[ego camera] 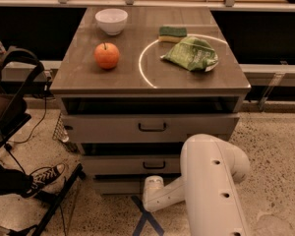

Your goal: Open bottom drawer

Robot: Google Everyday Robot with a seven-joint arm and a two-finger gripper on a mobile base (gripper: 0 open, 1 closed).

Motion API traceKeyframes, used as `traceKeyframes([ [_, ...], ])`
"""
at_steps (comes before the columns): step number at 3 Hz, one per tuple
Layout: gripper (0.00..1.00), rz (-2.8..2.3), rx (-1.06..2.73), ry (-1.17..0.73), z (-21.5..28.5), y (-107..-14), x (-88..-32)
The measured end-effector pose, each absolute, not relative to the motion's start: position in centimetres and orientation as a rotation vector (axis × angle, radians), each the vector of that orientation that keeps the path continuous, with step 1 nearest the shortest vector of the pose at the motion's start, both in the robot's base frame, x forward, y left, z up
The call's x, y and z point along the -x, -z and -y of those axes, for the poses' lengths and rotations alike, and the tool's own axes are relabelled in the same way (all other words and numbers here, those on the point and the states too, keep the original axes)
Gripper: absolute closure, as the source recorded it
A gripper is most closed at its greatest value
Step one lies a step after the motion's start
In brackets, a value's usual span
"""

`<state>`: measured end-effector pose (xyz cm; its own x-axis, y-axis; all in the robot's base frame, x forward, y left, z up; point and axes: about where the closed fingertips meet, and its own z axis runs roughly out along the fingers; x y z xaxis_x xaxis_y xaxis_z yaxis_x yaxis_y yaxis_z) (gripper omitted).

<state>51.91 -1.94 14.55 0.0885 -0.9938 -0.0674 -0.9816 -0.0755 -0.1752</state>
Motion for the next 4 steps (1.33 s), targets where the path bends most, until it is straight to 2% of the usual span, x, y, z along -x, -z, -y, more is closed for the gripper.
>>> traceKeyframes([
  [1, 0.98, -2.007, 2.181, 0.103, 1.94, -14.54, -51.90],
  [3, 0.51, -2.008, 2.181, 0.103, 1.94, -14.53, -51.90],
  [4, 0.20, -2.008, 2.181, 0.103, 1.94, -14.54, -51.89],
])
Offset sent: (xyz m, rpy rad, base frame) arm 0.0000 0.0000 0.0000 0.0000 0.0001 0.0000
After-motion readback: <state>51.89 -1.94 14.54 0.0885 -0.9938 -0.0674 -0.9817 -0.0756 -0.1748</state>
